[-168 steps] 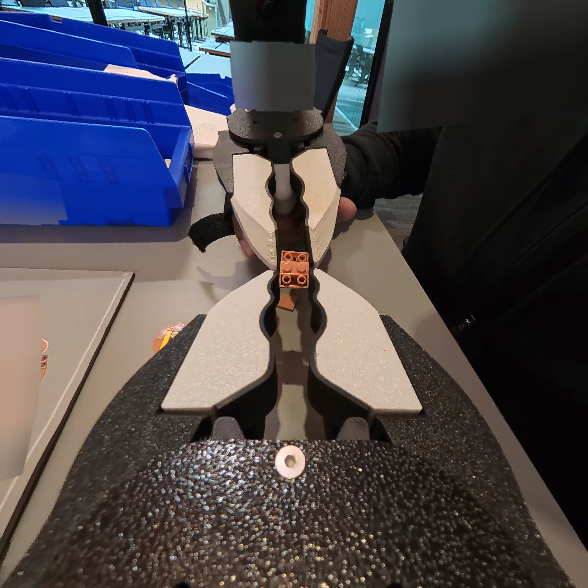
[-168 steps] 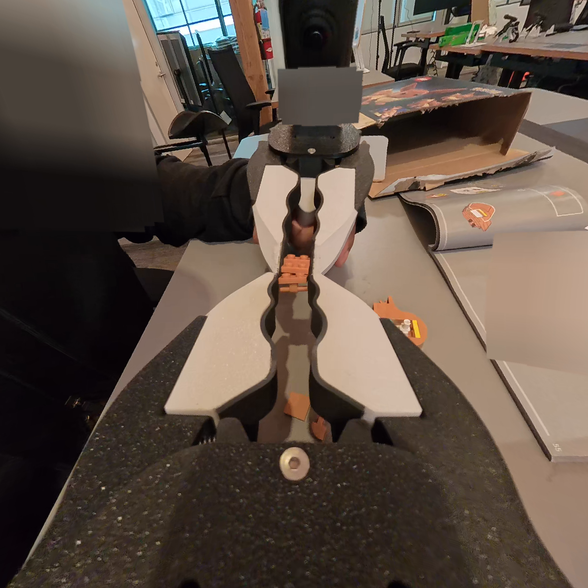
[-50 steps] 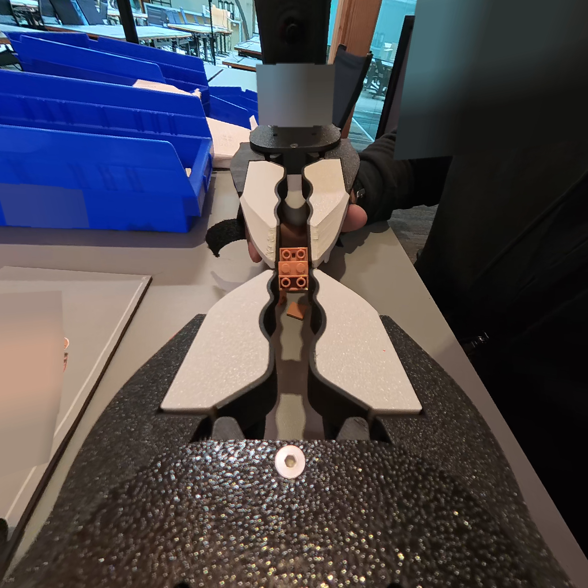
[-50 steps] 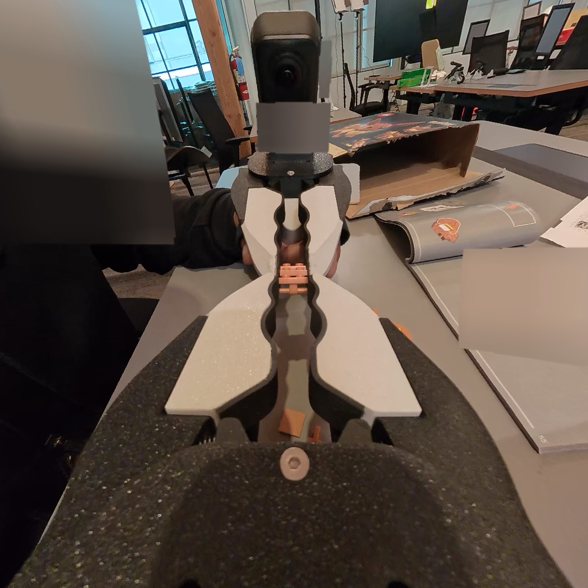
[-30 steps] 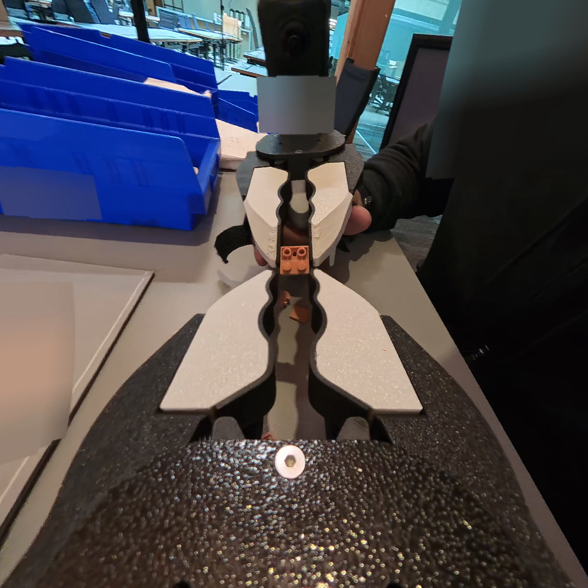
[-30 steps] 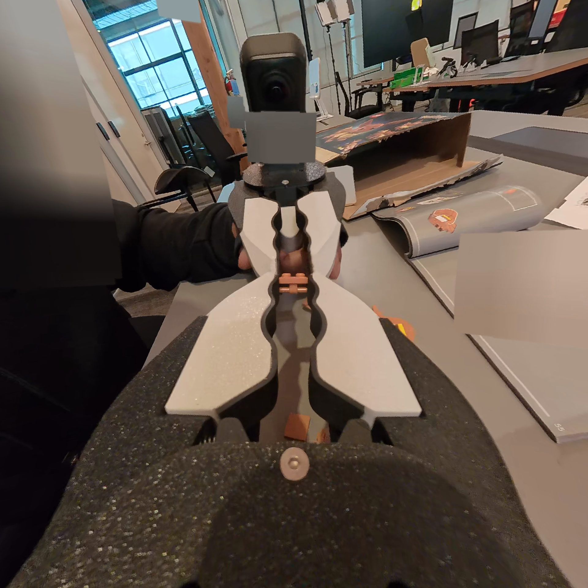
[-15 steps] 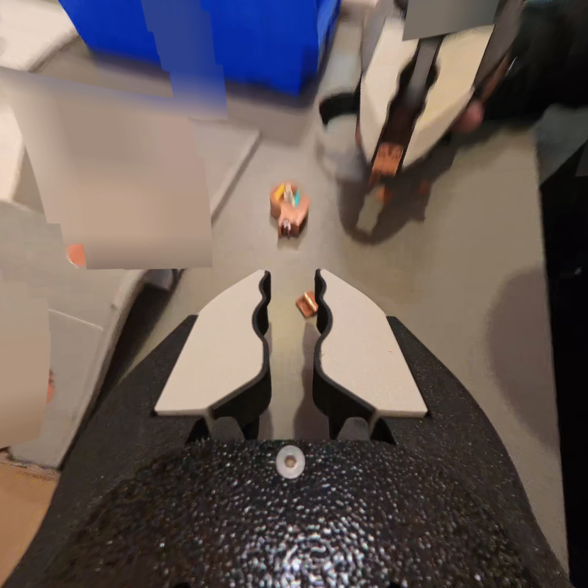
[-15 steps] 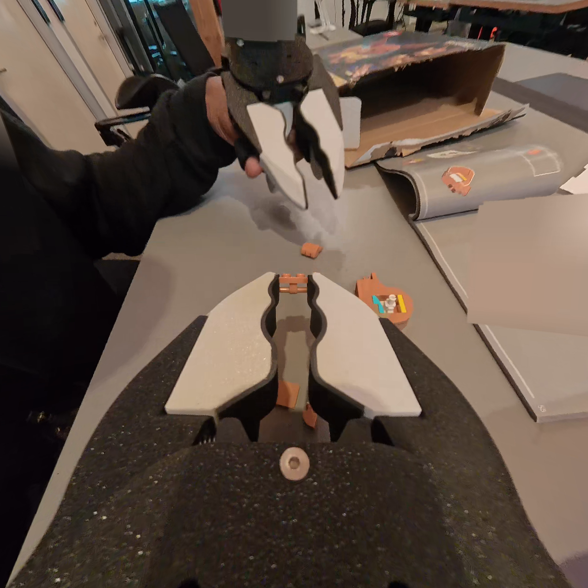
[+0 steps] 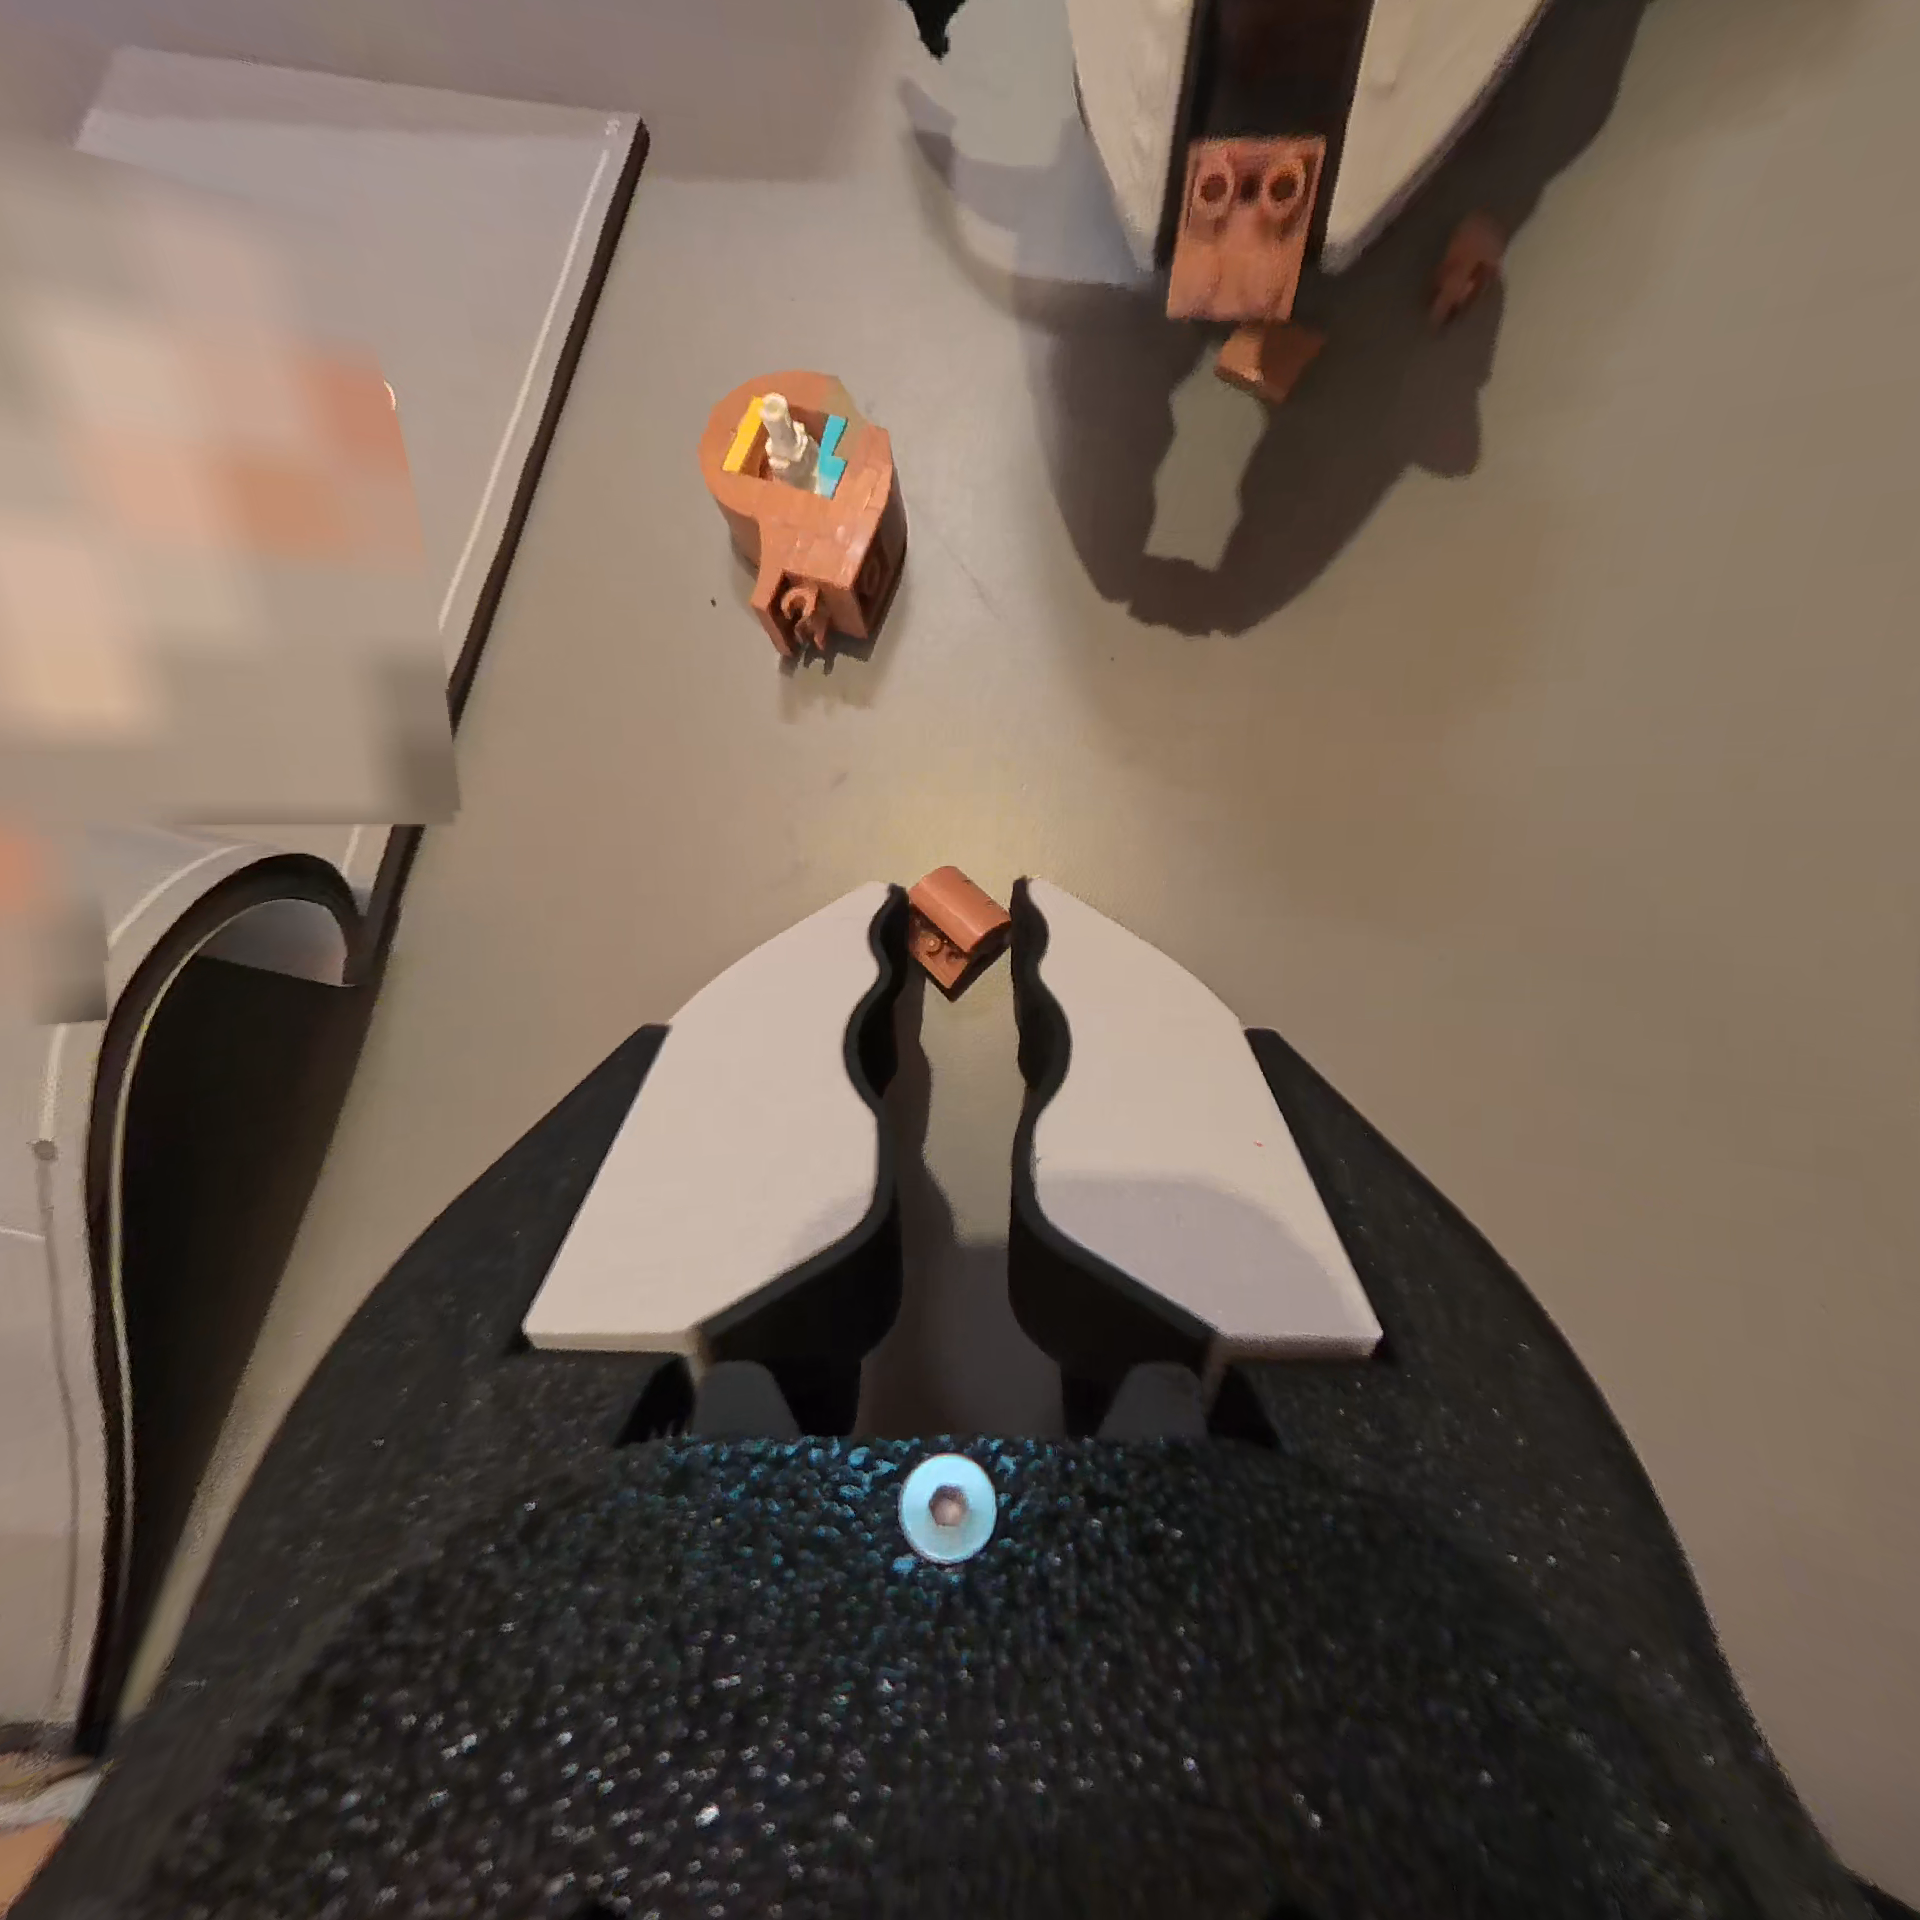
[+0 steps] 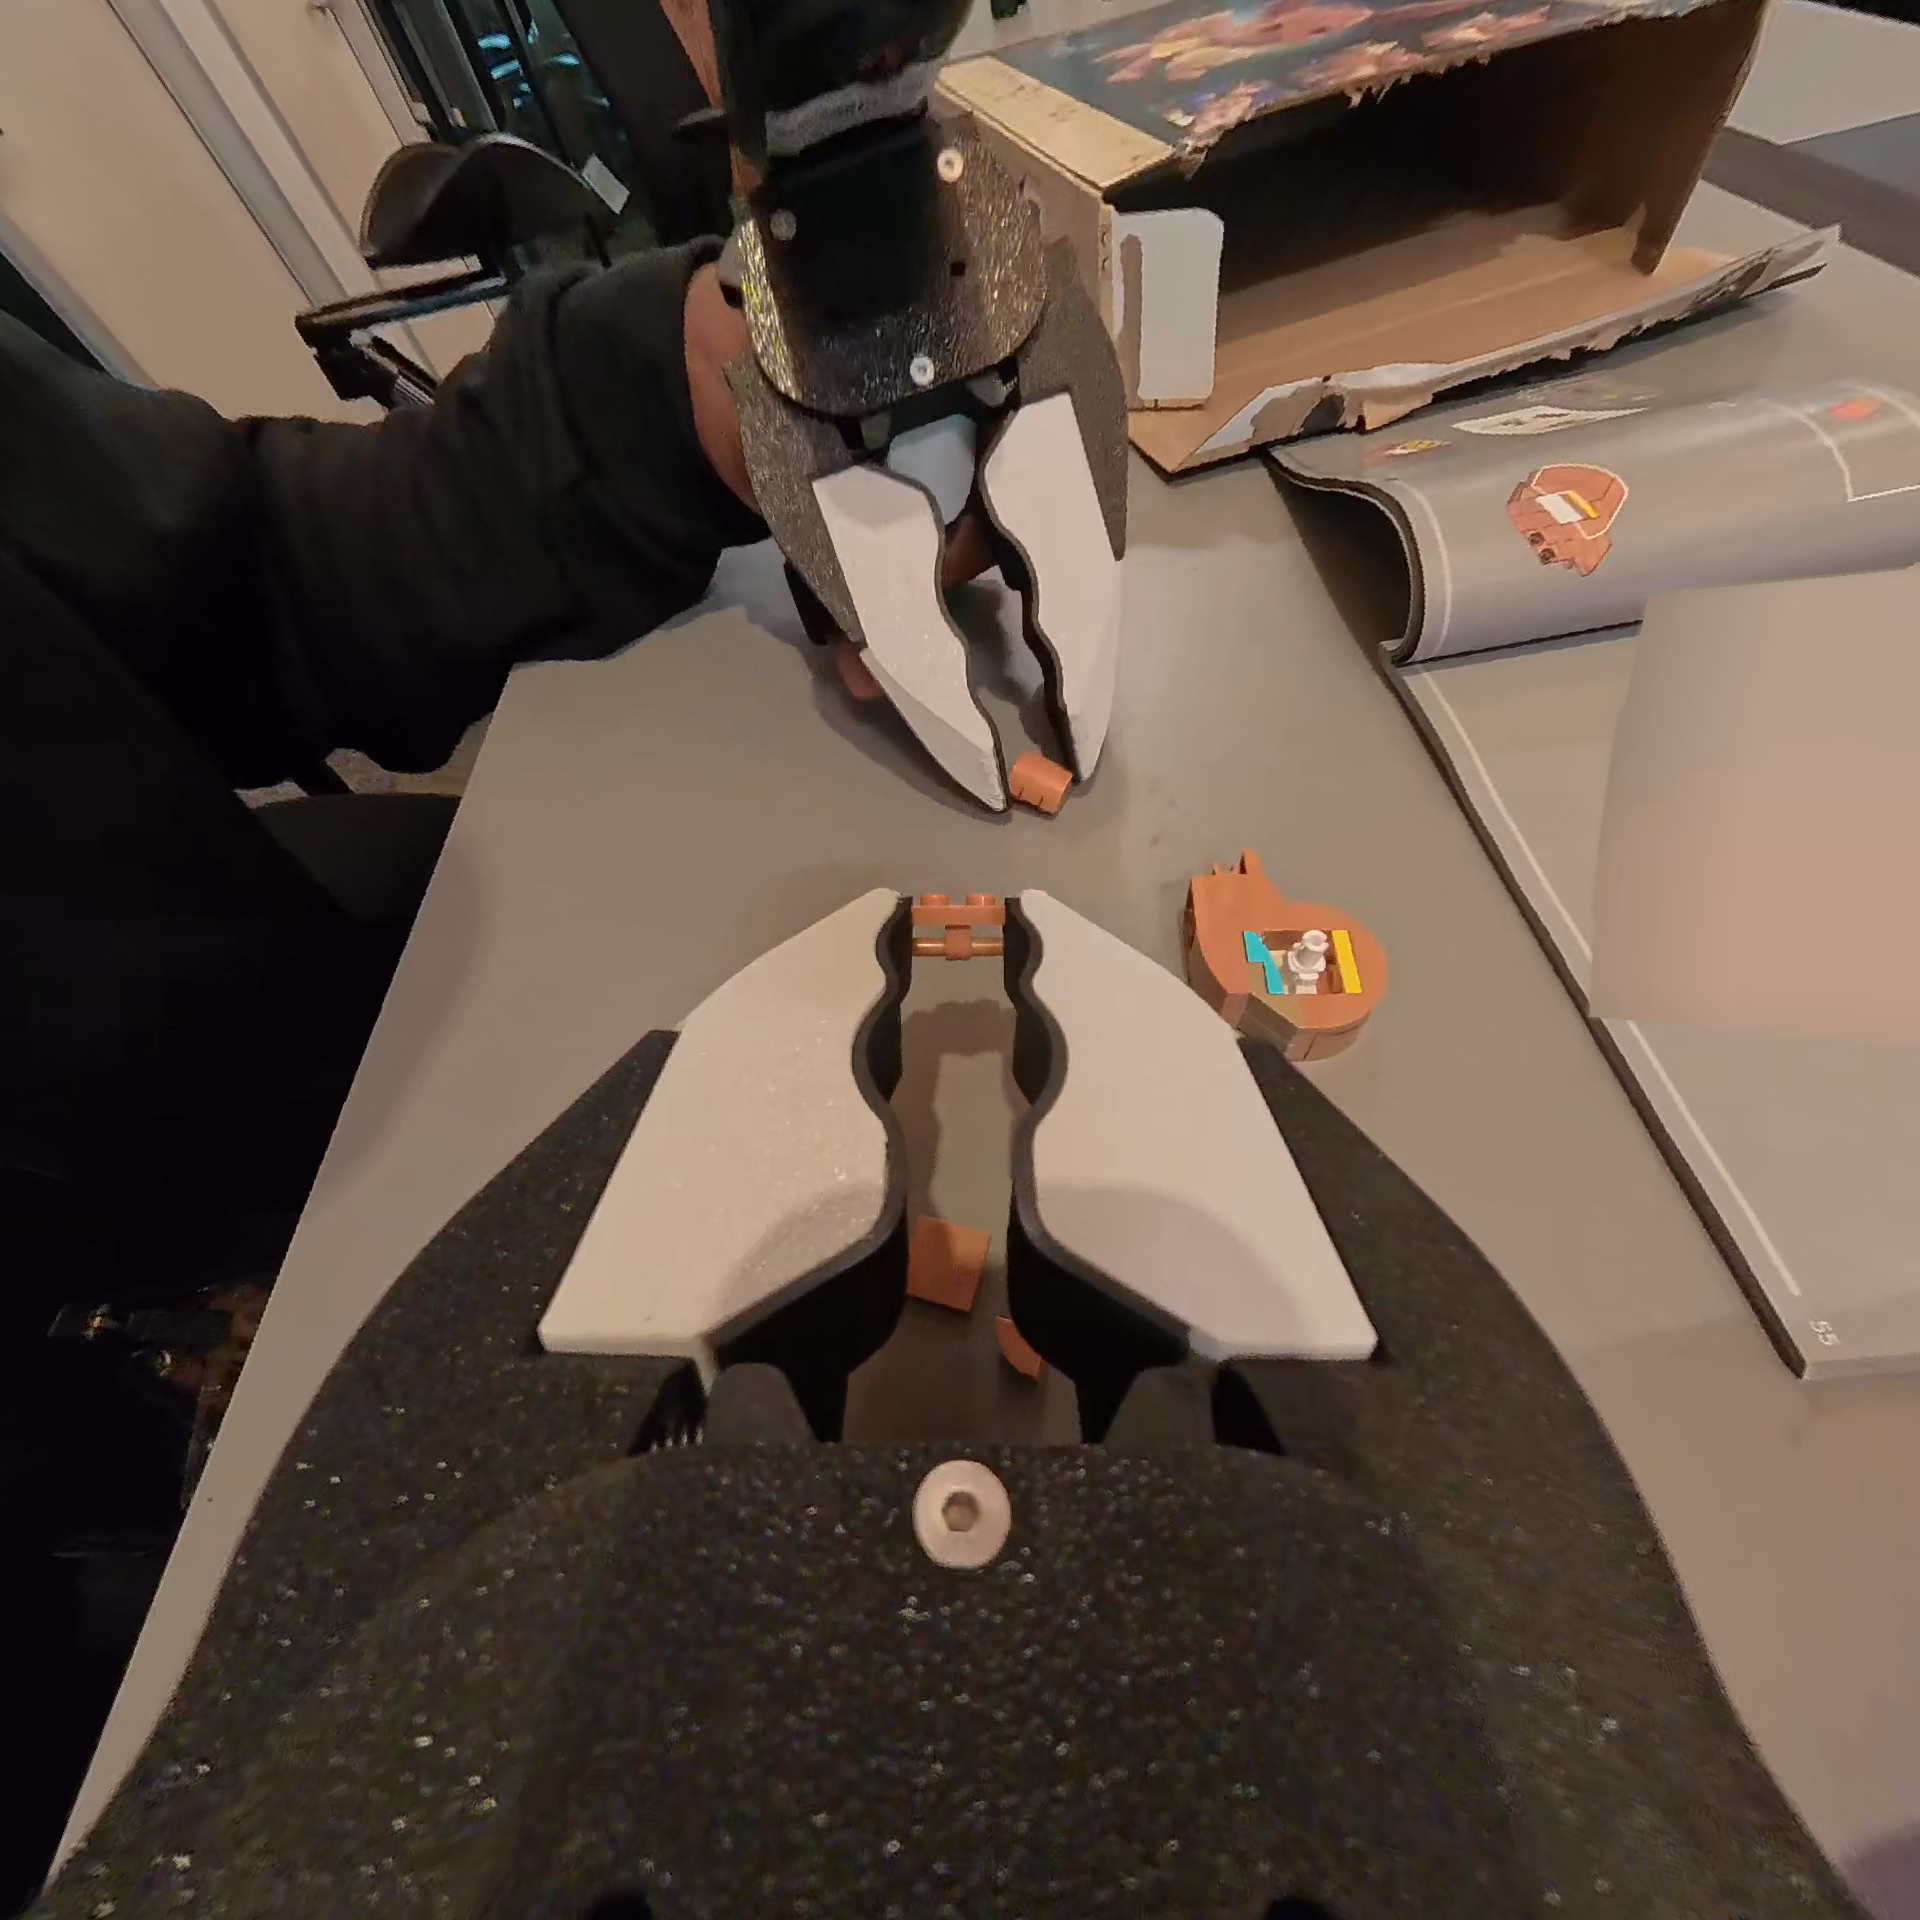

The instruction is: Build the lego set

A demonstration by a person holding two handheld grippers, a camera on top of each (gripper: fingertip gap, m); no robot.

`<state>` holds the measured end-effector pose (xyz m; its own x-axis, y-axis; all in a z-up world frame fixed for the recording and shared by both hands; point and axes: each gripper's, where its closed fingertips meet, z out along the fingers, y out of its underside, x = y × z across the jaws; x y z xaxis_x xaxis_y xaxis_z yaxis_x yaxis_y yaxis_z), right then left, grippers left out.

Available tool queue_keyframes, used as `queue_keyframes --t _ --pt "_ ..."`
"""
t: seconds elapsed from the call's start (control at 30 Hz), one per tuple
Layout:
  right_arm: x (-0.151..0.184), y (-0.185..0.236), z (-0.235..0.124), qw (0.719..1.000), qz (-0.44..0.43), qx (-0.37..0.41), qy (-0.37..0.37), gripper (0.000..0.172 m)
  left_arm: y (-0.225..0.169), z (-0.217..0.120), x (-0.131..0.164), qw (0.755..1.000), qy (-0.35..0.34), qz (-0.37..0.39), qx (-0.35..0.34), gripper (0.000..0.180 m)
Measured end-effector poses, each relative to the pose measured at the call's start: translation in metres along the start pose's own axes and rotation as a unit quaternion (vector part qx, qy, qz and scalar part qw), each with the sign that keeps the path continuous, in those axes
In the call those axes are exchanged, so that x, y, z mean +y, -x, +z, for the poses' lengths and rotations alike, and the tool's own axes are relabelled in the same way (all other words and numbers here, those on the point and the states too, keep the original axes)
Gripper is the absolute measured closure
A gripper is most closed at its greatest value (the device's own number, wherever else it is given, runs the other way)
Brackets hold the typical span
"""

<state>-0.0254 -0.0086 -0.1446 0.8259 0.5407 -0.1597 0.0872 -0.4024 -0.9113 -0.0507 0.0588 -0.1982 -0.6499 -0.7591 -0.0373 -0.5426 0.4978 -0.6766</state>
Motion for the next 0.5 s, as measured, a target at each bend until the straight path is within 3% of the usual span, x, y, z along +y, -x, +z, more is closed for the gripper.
queue_keyframes --t 0.2,0.5 --pt "0.028 -0.003 0.011 0.994 -0.003 0.024 0.109 0.155 -0.011 -0.002 -0.037 0.988 -0.107 -0.086 0.068 0.162" --pt "0.05 -0.007 0.015 0.981 0.023 0.037 0.189 0.155 -0.011 -0.023 -0.083 0.924 -0.275 -0.207 0.168 0.163"
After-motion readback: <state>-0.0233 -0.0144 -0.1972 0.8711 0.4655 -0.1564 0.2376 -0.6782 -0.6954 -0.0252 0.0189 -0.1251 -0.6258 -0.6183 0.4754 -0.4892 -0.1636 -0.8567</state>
